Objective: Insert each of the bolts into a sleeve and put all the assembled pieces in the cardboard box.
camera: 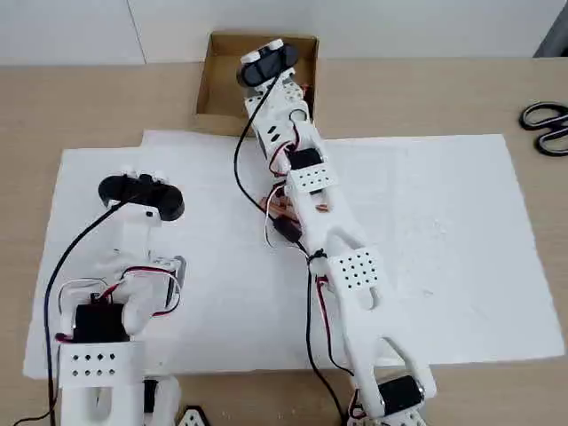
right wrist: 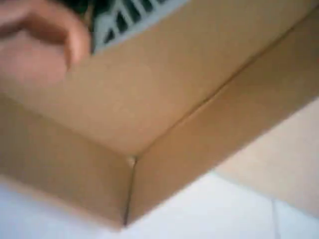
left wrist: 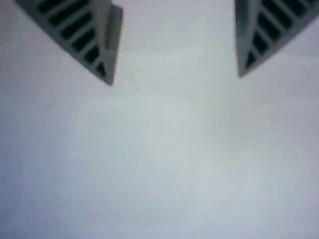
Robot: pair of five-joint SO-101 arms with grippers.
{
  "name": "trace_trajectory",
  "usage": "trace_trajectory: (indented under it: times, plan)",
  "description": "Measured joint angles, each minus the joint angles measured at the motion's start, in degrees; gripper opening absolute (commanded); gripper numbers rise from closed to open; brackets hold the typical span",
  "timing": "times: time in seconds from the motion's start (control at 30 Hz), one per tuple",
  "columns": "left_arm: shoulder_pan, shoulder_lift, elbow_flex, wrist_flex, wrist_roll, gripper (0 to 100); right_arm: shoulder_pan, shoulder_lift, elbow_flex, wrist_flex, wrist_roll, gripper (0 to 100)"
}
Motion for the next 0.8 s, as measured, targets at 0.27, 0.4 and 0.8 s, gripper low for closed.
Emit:
trace_trajectory:
  times: [0.27,0.4,0.8]
  plan:
    - [0.0,0.0,0.0,0.0,0.0,15,-0.18,-0.09,-1.49,0.09,0.0,13.6]
    - [0.0,0.0,0.0,0.0,0.0,15,-0.18,-0.09,-4.48,1.23,0.0,13.6]
    - [0.0,0.0,0.0,0.0,0.0,15,0.35,-0.53,-20.57,19.96,0.0,13.6]
